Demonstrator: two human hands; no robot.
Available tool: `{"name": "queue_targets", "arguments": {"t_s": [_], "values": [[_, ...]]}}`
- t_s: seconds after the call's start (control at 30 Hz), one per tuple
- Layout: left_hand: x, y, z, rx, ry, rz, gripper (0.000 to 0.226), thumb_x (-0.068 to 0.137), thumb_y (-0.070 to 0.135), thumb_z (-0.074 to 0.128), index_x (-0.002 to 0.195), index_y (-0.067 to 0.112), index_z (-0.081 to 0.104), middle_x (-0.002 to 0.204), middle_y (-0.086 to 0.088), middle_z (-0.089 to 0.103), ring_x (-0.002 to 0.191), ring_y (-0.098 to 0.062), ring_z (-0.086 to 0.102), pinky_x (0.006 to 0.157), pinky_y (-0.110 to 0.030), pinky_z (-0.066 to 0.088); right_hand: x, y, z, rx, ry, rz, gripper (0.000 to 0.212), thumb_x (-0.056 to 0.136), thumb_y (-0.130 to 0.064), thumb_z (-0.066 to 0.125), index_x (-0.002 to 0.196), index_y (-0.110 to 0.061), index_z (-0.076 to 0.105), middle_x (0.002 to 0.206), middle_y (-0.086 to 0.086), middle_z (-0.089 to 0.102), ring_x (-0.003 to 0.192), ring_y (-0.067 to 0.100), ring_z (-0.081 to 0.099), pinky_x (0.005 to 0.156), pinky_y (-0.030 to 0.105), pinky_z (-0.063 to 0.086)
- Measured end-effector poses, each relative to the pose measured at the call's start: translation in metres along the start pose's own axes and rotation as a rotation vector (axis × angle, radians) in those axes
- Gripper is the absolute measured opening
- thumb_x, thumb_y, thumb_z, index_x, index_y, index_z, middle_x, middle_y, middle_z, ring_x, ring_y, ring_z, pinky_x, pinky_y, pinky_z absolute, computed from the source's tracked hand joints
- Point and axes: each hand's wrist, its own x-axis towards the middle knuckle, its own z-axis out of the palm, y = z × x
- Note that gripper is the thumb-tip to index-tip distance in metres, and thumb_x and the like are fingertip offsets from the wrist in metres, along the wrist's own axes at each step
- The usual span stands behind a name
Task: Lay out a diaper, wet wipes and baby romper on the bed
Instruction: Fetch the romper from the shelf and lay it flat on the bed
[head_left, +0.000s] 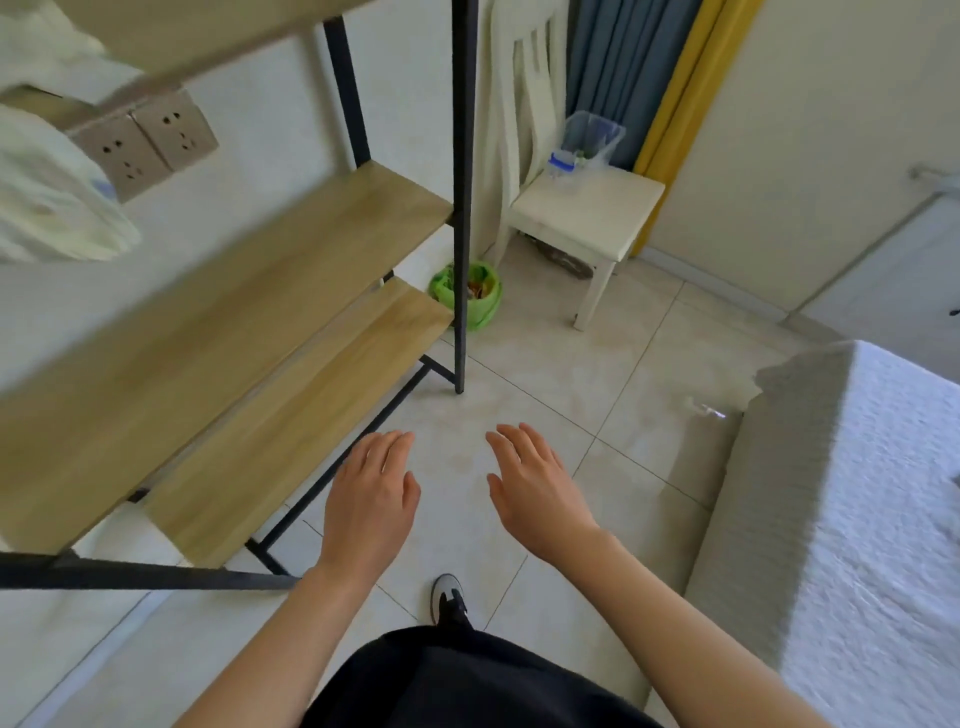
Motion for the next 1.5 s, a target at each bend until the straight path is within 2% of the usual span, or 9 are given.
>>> {"name": "queue_targets", "arguments": {"t_s": [0.13,0.33,0.53,0.73,0.9,1.1,1.3,1.4,1.5], "values": [[0.039,-0.022,-0.028,0.05,0.101,-0.086,0.037,0.09,0.01,0.058,0.126,0.005,0.056,0.119,-0.007,0.063,0.111,-0.027,0.056,0.087,-0.038,0.051,0.062,-0.004,-0.026,-0.042,0.03,-0.147,0.047,0.097,-0.026,0.046,0.141,-0.008,0.038,0.146,0.011,0.04,0.139,0.033,0.03,0.114,0.042,0.029],[0.07,-0.033,-0.056,0.112,0.253,-0.258,0.035,0.089,0.01,0.058,0.124,0.004,0.056,0.117,-0.008,0.063,0.113,-0.029,0.055,0.089,-0.041,0.05,0.136,-0.018,-0.056,-0.083,0.092,-0.393,0.046,0.095,-0.024,0.05,0.138,-0.008,0.042,0.141,0.009,0.046,0.135,0.029,0.037,0.112,0.037,0.031],[0.086,-0.023,-0.067,0.152,0.419,-0.449,0.037,0.089,0.014,0.046,0.122,0.005,0.059,0.114,-0.009,0.064,0.11,-0.028,0.056,0.089,-0.04,0.049,0.189,-0.028,-0.085,-0.027,0.136,-0.633,0.043,0.089,-0.019,0.058,0.129,-0.004,0.051,0.13,0.013,0.056,0.124,0.033,0.049,0.103,0.043,0.044],[0.091,-0.012,-0.088,0.204,0.547,-0.626,0.038,0.09,0.017,0.043,0.122,0.005,0.058,0.116,-0.01,0.064,0.113,-0.03,0.055,0.092,-0.043,0.049,0.222,-0.046,-0.115,0.018,0.166,-0.867,0.042,0.091,-0.018,0.055,0.131,-0.006,0.049,0.133,0.011,0.054,0.129,0.033,0.045,0.105,0.042,0.04],[0.086,-0.012,-0.12,0.299,0.578,-0.667,0.041,0.092,0.019,0.037,0.126,0.007,0.057,0.117,-0.007,0.064,0.115,-0.028,0.055,0.09,-0.043,0.05,0.237,-0.072,-0.131,0.098,0.168,-1.005,0.042,0.09,-0.015,0.057,0.13,-0.003,0.05,0.132,0.014,0.053,0.129,0.034,0.045,0.102,0.045,0.044],[0.088,-0.037,-0.166,0.381,0.675,-0.663,0.041,0.091,0.017,0.042,0.129,0.004,0.054,0.123,-0.012,0.063,0.119,-0.03,0.055,0.095,-0.046,0.049,0.246,-0.121,-0.153,0.139,0.266,-1.153,0.042,0.088,-0.013,0.057,0.128,-0.004,0.051,0.13,0.012,0.054,0.128,0.032,0.046,0.099,0.041,0.047],[0.092,-0.07,-0.209,0.529,0.771,-0.613,0.045,0.085,0.01,0.057,0.129,0.003,0.054,0.132,-0.013,0.056,0.131,-0.032,0.045,0.111,-0.047,0.035,0.27,-0.169,-0.173,0.162,0.411,-1.187,0.046,0.085,-0.004,0.057,0.13,-0.003,0.051,0.132,0.013,0.054,0.131,0.035,0.043,0.106,0.044,0.041],[0.092,-0.089,-0.23,0.554,0.817,-0.619,0.043,0.087,0.012,0.055,0.129,0.003,0.055,0.133,-0.013,0.056,0.129,-0.033,0.047,0.111,-0.047,0.035,0.289,-0.199,-0.186,0.165,0.512,-1.205,0.046,0.08,0.002,0.061,0.125,-0.001,0.055,0.127,0.015,0.058,0.125,0.037,0.048,0.105,0.044,0.041],[0.092,-0.103,-0.242,0.529,0.831,-0.654,0.04,0.089,0.016,0.05,0.126,0.004,0.057,0.131,-0.013,0.058,0.125,-0.032,0.05,0.108,-0.047,0.038,0.303,-0.229,-0.188,0.14,0.502,-1.226,0.049,0.079,0.003,0.064,0.126,0.0,0.054,0.127,0.016,0.058,0.124,0.04,0.049,0.101,0.047,0.044]]}}
